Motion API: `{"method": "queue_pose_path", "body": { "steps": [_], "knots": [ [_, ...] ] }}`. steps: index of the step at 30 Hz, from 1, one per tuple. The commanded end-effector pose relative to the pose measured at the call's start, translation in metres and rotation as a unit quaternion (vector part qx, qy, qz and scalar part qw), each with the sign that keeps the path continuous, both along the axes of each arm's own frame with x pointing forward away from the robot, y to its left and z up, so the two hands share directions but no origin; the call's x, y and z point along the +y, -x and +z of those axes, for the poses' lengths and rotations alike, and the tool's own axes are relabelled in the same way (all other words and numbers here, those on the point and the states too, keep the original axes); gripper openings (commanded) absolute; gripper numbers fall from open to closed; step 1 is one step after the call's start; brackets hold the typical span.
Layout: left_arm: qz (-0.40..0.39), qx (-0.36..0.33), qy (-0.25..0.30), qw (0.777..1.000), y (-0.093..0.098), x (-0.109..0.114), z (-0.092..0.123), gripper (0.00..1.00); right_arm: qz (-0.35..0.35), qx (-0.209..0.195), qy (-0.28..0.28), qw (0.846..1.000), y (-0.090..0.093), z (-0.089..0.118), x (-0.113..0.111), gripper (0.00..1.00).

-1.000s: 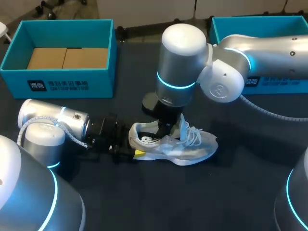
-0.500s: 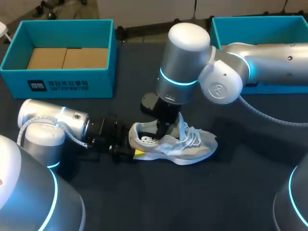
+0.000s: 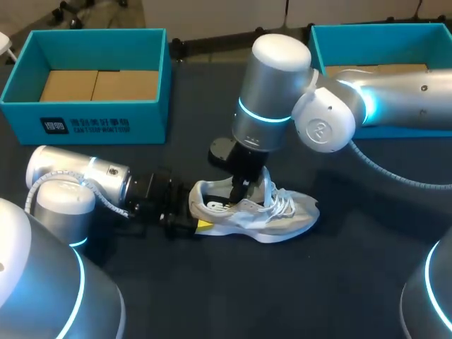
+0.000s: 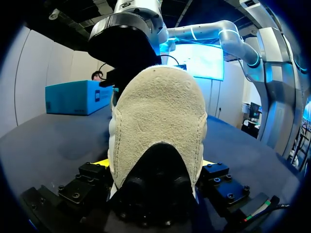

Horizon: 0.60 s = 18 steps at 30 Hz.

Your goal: Take the shoe out of the shoebox, open the shoe tongue, remove and reinsert the insole, then place the shoe into the shoebox

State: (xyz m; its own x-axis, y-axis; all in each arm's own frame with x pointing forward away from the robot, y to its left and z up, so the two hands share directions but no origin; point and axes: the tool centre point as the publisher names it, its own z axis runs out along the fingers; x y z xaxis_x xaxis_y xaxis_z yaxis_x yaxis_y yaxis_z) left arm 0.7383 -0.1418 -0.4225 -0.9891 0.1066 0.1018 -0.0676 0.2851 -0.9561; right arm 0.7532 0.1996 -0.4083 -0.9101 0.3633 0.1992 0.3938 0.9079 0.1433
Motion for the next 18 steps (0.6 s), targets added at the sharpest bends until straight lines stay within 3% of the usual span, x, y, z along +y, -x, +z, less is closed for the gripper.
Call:
{"method": "queue_pose_path", "body": {
  "steps": [1,6,18],
  "knots": [
    [0.001,-0.001,0.0,1.0,0.0,-0.001,0.0,0.0,-0.006,-0.003,0.005,1.0,0.015,-0.025,0.01,0.0],
    [0.001,-0.001,0.0,1.0,0.0,-0.001,0.0,0.0,-0.02,-0.013,0.007,1.0,0.017,-0.019,0.004,0.0],
    [0.001,-0.001,0.0,1.0,0.0,-0.001,0.0,0.0,-0.026,-0.045,0.004,0.999,0.017,0.018,-0.012,0.0]
  ]
}}
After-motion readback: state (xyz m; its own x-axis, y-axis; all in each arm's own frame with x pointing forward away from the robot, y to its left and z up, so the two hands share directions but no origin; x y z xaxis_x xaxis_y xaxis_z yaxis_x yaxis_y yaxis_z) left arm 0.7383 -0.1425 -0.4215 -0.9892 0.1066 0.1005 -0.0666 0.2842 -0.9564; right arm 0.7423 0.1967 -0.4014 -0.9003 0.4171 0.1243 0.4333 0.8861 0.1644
